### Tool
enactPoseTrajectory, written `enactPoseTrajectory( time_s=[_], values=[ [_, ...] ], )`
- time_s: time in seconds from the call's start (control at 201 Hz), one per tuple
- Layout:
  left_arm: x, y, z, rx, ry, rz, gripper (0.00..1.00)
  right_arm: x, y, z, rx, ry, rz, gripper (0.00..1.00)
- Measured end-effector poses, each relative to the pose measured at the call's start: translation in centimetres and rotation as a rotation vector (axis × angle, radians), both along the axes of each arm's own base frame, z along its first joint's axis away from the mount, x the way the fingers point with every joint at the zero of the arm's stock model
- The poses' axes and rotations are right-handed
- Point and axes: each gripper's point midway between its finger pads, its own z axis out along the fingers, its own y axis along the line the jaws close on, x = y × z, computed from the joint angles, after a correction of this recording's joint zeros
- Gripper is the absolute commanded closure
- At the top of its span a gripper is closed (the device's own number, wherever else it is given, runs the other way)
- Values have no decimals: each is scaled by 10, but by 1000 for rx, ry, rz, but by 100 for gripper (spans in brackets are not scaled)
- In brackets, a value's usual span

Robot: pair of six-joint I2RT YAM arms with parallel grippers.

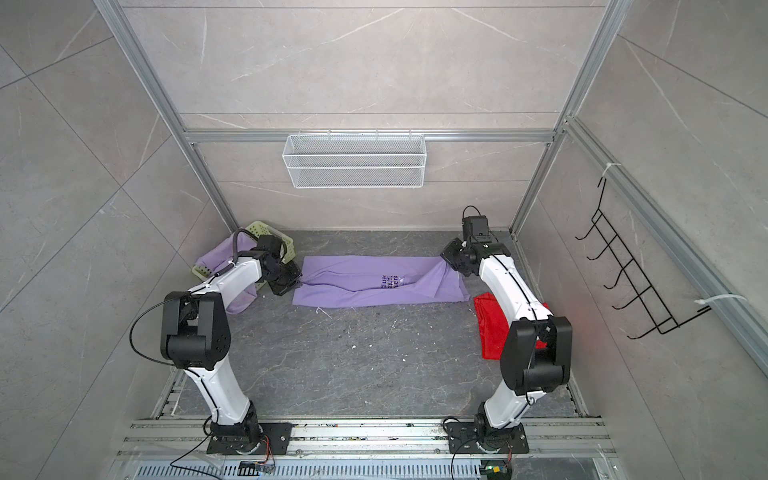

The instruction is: Fold and stack the t-shirts

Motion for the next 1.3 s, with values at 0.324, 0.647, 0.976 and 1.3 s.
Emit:
enactPoseTrajectory(
  time_s=[0.324,0.647,0.976,1.3],
  values=[
    [26,7,-18,-15,14,19,100,36,-3,-38,-27,58,-2,100],
    [34,11,-18,-24,-12,31,100,44,-42,-46,-26,67,-84,100],
    [43,15,-28,-35,-11,45,100,61,-39,-74,-16,105,-74,100],
    [58,15,-24,-41,-34,59,60,90,-36,-81,51,57,-61,52]
  ],
)
